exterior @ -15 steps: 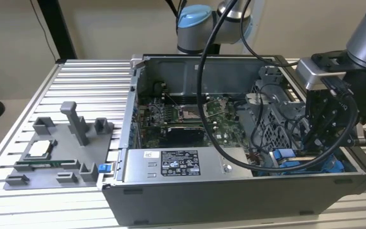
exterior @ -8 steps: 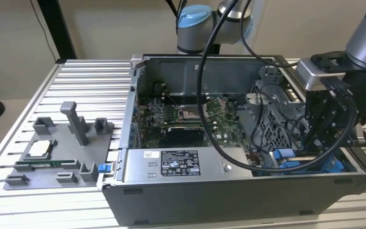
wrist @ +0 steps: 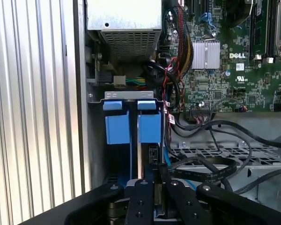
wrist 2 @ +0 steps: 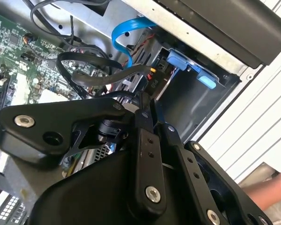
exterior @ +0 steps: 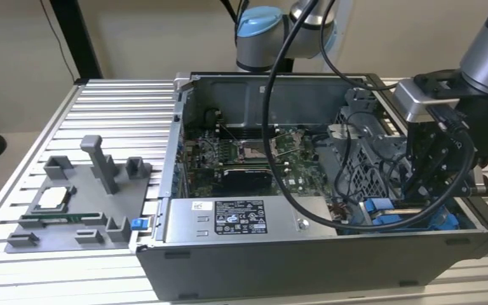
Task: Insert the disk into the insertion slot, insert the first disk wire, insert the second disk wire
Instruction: 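Insert the second disk wire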
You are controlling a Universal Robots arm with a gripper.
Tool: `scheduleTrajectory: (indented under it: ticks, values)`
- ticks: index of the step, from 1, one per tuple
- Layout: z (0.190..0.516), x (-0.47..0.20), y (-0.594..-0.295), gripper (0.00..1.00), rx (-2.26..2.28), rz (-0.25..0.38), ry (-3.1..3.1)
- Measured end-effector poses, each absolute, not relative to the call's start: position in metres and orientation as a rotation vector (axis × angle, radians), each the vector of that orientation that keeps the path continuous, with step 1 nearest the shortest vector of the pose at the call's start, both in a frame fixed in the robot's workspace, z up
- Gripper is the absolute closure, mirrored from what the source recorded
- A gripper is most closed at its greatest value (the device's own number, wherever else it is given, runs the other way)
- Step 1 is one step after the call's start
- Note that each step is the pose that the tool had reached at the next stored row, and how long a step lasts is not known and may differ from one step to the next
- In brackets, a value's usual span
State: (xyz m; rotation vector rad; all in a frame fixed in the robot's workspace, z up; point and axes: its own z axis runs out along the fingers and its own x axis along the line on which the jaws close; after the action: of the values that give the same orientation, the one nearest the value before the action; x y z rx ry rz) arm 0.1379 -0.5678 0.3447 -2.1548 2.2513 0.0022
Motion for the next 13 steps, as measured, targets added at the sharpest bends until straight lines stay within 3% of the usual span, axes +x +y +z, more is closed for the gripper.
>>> scheduleTrajectory:
  ticks: [13]
  values:
    - [0.3426,0.1379,-0.5673,1.00,-2.154,-0.001,2.250]
